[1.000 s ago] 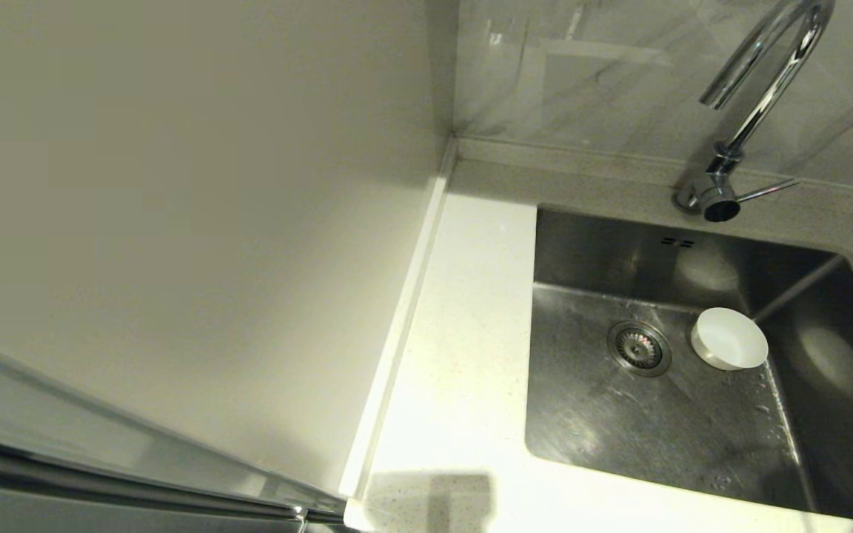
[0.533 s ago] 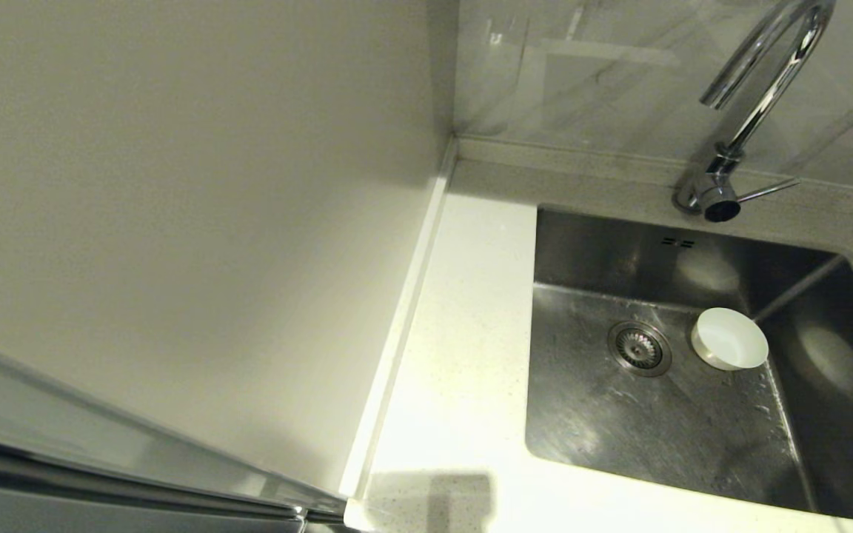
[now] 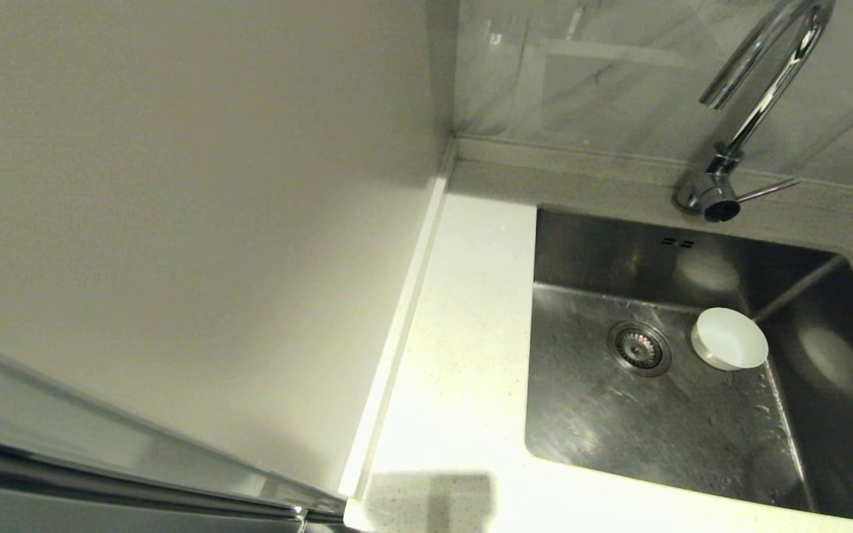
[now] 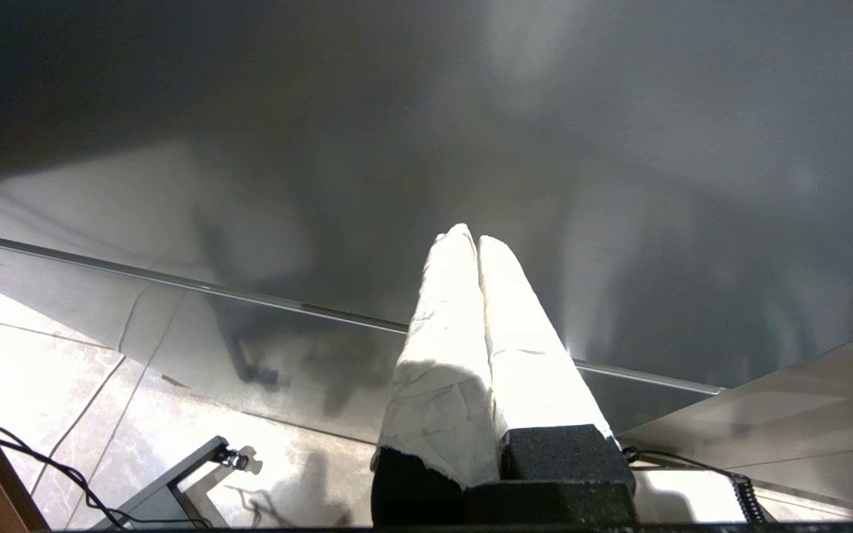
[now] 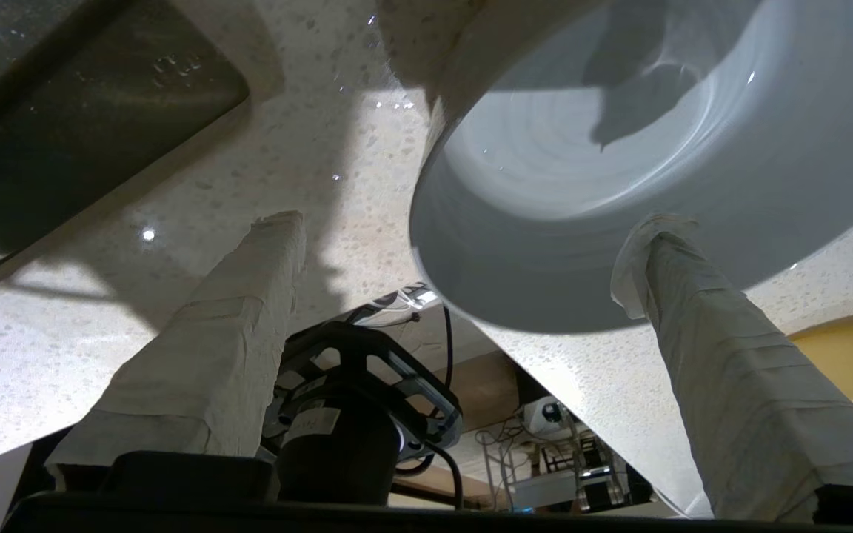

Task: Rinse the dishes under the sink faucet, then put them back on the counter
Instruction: Put a bowl into the sink

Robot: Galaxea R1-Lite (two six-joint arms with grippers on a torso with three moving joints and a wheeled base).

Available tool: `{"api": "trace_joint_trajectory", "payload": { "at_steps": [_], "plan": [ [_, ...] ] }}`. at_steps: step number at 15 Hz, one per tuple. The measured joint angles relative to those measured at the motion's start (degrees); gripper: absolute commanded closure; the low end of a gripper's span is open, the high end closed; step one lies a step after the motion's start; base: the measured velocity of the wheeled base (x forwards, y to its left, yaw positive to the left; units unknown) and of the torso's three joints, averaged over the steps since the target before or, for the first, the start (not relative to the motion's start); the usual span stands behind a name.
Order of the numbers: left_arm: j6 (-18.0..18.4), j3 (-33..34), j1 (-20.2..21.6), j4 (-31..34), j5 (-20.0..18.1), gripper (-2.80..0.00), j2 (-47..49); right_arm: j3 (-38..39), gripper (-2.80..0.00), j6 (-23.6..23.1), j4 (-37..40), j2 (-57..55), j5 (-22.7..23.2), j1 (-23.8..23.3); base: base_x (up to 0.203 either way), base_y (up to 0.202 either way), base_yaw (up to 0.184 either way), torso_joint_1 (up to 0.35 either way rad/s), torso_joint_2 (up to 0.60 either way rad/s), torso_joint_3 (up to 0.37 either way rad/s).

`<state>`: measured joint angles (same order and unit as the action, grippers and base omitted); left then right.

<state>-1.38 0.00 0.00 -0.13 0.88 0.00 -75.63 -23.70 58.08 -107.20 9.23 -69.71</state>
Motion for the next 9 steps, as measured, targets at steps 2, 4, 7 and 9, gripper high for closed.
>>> {"api": "trace_joint_trajectory", "payload": {
  "at_steps": [2, 4, 7, 9],
  "plan": [
    [0.0, 0.0, 0.0, 0.0, 0.0, 0.00, 0.0, -0.4, -2.80, -0.1, 0.0, -0.7, 0.3, 0.0, 0.000, 0.000, 0.000, 0.000, 0.00, 0.000],
    [0.0, 0.0, 0.0, 0.0, 0.0, 0.00, 0.0, -0.8, -2.80, -0.2, 0.0, -1.3, 0.4, -0.1, 0.000, 0.000, 0.000, 0.000, 0.00, 0.000],
    [0.0, 0.0, 0.0, 0.0, 0.0, 0.00, 0.0, -1.1, -2.80, -0.2, 0.0, -1.8, 0.4, -0.1, 0.000, 0.000, 0.000, 0.000, 0.00, 0.000],
    [0.0, 0.0, 0.0, 0.0, 0.0, 0.00, 0.0, -1.1, 0.00, -0.3, 0.0, -2.1, 0.4, -0.1, 0.000, 0.000, 0.000, 0.000, 0.00, 0.000]
  ]
}}
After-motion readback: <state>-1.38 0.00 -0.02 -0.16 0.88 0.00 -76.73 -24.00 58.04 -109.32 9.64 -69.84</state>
